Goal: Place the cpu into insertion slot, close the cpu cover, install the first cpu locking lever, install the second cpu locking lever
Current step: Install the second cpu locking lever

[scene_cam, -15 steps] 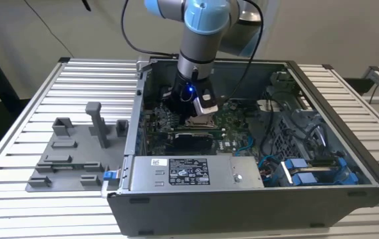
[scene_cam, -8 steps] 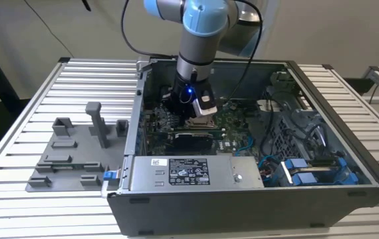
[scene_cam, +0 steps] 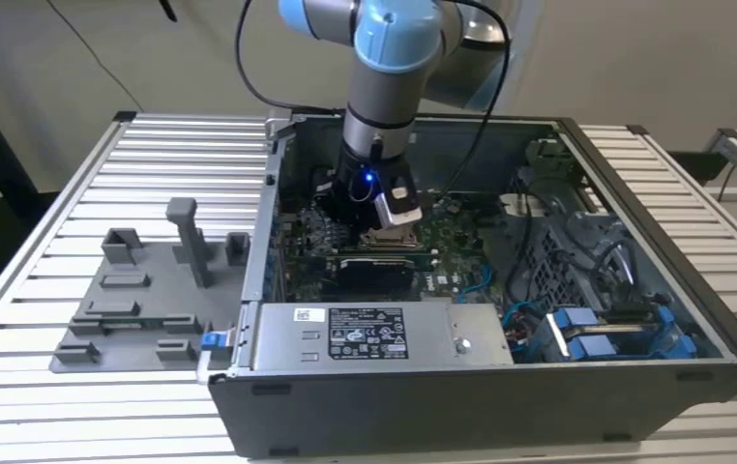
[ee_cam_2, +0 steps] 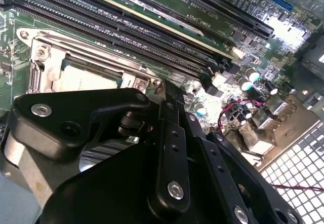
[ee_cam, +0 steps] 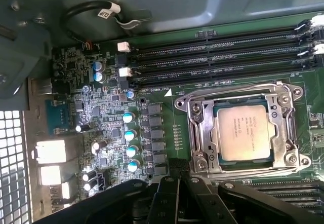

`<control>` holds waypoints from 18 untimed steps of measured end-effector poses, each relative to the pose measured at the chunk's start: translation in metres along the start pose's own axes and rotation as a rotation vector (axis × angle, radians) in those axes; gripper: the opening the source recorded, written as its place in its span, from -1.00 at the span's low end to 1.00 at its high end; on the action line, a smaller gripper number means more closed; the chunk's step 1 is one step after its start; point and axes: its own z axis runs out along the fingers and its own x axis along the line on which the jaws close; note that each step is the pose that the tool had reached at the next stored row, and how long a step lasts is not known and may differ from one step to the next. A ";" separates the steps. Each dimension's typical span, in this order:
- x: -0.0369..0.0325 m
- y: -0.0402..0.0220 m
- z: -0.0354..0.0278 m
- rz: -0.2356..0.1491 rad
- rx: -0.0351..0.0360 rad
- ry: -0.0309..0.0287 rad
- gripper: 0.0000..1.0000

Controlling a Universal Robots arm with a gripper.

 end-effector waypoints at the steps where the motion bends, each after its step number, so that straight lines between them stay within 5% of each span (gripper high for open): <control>1: 0.0002 -0.0001 0.0003 0.000 -0.0001 -0.0005 -0.79; 11: 0.0023 -0.0017 0.0034 0.000 -0.0007 -0.0013 -0.79; 15: 0.0019 -0.0046 0.0026 0.000 0.0001 0.0056 -0.79; 18: 0.0027 -0.0048 -0.0045 0.001 0.0011 0.0118 -0.79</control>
